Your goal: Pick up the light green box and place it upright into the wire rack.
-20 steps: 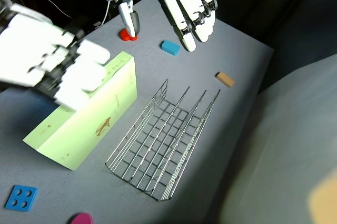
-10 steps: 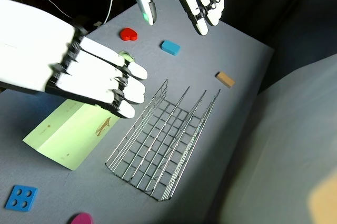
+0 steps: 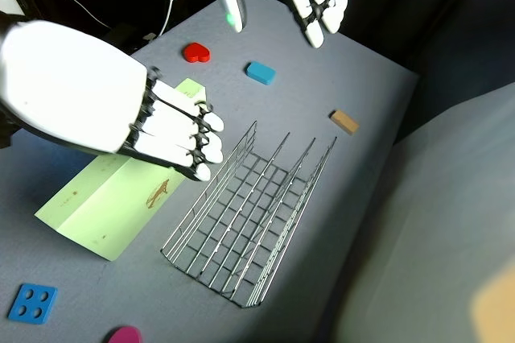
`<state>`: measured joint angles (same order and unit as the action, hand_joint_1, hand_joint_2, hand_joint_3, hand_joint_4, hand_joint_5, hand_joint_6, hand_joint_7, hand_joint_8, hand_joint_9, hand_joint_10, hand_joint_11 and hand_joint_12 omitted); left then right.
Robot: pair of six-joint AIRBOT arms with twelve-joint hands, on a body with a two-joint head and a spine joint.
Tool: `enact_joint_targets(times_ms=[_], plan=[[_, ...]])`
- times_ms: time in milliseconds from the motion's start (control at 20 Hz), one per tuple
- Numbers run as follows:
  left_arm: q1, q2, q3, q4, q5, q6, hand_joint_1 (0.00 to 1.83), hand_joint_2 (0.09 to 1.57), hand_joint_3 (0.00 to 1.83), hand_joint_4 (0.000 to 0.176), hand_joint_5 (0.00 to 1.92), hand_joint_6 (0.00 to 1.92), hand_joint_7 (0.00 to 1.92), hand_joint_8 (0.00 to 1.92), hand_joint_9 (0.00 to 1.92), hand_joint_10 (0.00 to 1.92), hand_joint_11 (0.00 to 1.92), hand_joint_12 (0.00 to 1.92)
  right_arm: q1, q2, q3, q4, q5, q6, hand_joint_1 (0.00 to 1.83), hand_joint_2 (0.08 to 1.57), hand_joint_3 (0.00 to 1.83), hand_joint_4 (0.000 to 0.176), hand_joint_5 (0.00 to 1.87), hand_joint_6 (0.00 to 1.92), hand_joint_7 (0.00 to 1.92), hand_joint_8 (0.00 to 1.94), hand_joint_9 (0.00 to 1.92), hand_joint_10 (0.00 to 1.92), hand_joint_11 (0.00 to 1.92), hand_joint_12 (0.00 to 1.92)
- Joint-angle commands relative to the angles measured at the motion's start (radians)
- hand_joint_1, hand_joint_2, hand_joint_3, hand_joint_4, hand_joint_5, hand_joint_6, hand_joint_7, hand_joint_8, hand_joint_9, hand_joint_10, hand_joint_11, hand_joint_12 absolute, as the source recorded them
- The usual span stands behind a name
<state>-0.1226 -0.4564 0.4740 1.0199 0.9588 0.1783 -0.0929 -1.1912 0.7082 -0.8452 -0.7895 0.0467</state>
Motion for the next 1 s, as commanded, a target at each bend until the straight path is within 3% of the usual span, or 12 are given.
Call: enact_joint_targets(times_ms=[0,600,950], plan=[[-0.019,0.003,0.006,0.067,-0.036,0.024,0.19,1.21,0.00,0.054,0.21,0.00,0.14,0.00,0.17,0.00,0.00,0.55,0.003,-0.003,0.000,-0.041,0.053,-0.007,0.79,0.95,0.00,0.014,0.07,0.00,0.10,0.00,0.04,0.00,0.00,0.46],[-0.036,0.003,0.023,0.034,-0.070,0.052,0.19,1.21,0.00,0.054,0.21,0.00,0.14,0.00,0.17,0.00,0.00,0.54,-0.048,-0.058,0.032,-0.061,0.043,-0.028,0.81,0.97,0.01,0.003,0.07,0.00,0.10,0.00,0.02,0.00,0.00,0.40],[-0.038,0.003,0.019,0.030,-0.069,0.052,0.19,1.21,0.00,0.053,0.21,0.00,0.14,0.00,0.17,0.00,0.00,0.56,-0.058,-0.058,0.032,-0.089,0.033,-0.030,0.83,1.02,0.01,0.000,0.33,0.02,0.40,0.01,0.34,0.04,0.00,1.13]])
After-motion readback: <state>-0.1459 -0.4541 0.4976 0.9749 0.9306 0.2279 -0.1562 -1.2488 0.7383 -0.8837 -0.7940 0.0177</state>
